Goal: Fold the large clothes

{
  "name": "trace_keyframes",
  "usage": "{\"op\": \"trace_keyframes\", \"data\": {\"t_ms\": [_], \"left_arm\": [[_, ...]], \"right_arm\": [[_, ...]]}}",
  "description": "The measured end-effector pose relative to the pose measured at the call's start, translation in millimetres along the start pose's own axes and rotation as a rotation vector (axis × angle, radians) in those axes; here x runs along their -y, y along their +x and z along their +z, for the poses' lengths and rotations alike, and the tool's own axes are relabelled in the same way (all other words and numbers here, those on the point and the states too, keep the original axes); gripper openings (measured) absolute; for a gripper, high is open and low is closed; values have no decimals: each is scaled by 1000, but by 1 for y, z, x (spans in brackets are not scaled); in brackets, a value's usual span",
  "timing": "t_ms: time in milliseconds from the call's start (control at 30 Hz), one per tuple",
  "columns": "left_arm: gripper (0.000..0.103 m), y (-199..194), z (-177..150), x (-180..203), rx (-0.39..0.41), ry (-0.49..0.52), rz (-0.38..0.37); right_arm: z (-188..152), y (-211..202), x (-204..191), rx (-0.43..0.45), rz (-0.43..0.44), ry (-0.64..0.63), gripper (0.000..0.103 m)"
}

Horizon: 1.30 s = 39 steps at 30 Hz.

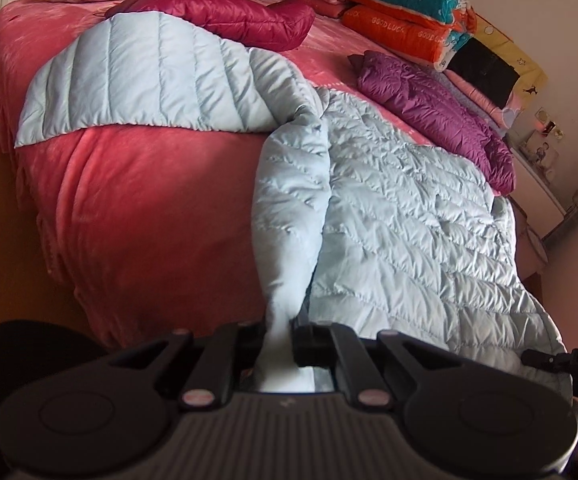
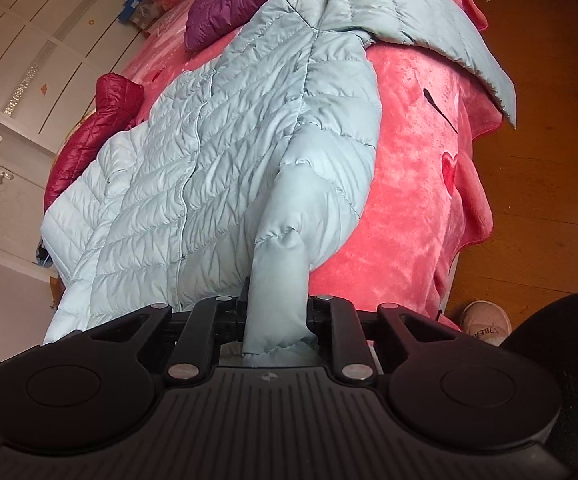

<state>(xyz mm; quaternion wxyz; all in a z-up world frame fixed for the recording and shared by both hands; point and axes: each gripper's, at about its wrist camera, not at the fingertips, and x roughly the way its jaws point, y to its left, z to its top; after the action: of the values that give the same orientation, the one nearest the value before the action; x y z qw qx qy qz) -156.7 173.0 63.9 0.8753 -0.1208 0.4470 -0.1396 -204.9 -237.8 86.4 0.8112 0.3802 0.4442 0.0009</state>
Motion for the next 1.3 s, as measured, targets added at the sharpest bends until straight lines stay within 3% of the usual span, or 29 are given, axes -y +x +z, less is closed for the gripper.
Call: {"op": "trace_keyframes", "data": {"t_ms": [133, 233, 300, 367, 567, 633, 700, 733, 833, 1000, 1100, 1300], "left_arm": [[7, 3, 5, -1, -5, 0, 36], [17, -4, 6, 0, 22, 10, 74], [34, -15, 6, -1, 59, 21, 108], [43, -27, 8, -2, 107, 34, 125], [57, -46, 25, 12, 219, 60, 136], [60, -45, 31, 27, 240, 103, 126], [61, -40, 36, 43, 248, 136, 107], [61, -37, 39, 50, 245, 147, 91], [61, -28, 47, 78, 245, 185, 43], [64, -12, 57, 131, 257, 267, -27], [67, 0, 62, 159, 255, 303, -63], [69, 38, 65, 211, 231, 355, -116]], "right_arm": [[-2, 7, -4, -28, -64, -17, 22], [0, 12, -3, -34, -95, -40, 32], [0, 10, -4, -18, -112, -45, 56], [1, 5, -1, 16, -117, -34, 68], [11, -25, 21, 207, -90, 34, 68], [15, -38, 30, 314, -53, 62, 74], [21, -50, 41, 436, -7, 108, 92], [24, -54, 49, 489, 16, 140, 94], [37, -56, 87, 589, 95, 303, 95], [55, -40, 152, 660, 226, 594, 99], [69, -27, 174, 674, 219, 672, 101], [87, 5, 203, 611, 210, 811, 101]]}}
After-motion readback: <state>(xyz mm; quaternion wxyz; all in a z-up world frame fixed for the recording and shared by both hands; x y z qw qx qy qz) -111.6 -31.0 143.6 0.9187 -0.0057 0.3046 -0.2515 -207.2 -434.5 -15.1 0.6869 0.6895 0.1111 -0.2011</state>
